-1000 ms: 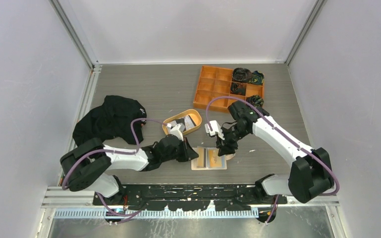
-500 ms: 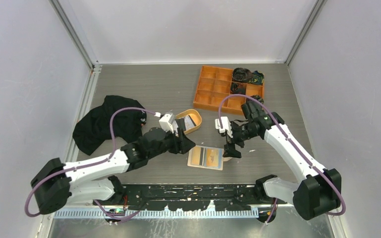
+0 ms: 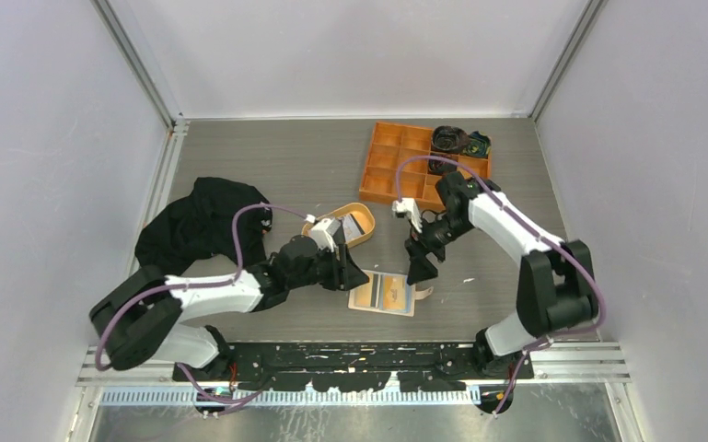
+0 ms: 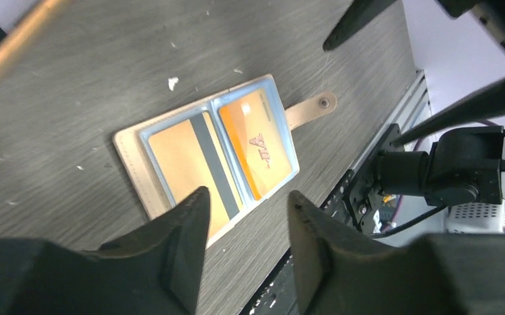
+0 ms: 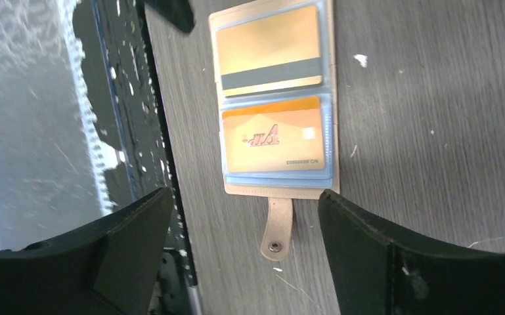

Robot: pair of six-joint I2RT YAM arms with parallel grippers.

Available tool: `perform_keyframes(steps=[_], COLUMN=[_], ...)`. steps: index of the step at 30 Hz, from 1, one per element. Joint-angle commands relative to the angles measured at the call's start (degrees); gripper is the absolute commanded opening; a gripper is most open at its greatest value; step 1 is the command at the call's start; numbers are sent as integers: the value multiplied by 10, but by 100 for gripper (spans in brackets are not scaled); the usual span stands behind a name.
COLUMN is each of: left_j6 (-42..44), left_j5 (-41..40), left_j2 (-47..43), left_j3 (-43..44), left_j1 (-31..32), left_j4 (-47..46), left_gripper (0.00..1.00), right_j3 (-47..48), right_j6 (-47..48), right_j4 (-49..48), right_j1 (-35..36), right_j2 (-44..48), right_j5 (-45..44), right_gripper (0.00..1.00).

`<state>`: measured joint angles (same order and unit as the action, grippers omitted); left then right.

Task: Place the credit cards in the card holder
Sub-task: Turn over the card slot in the card holder.

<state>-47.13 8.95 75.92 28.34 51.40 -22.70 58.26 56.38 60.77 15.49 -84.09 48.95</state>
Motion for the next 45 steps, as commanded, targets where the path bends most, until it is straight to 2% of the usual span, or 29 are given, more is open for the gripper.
perform_keyframes(steps=[1,7,12,22,45], left_j6=[-57,-75,-98,-143,-158], left_j5=[34,-45,-60,-74,-71], left_j2=[53,108,154,180,212], left_j3=[36,91,106,91,88], left_j1=[22,72,84,93,99], left_j4=[-71,-6,-6,-15,-27], left_gripper=[42,41,40,39,36], right_j3=[76,109,113,127,130], right_j6=[-165,-215,-232,-250,-323], right_j4=[25,65,69,76,25], right_j1=[-6,-8,-8,-7,7], right_j2=[-70,-158,-200,-260,-315], right_j5=[-14,-29,-37,-11,-75], right_gripper=[82,67,58,44,43])
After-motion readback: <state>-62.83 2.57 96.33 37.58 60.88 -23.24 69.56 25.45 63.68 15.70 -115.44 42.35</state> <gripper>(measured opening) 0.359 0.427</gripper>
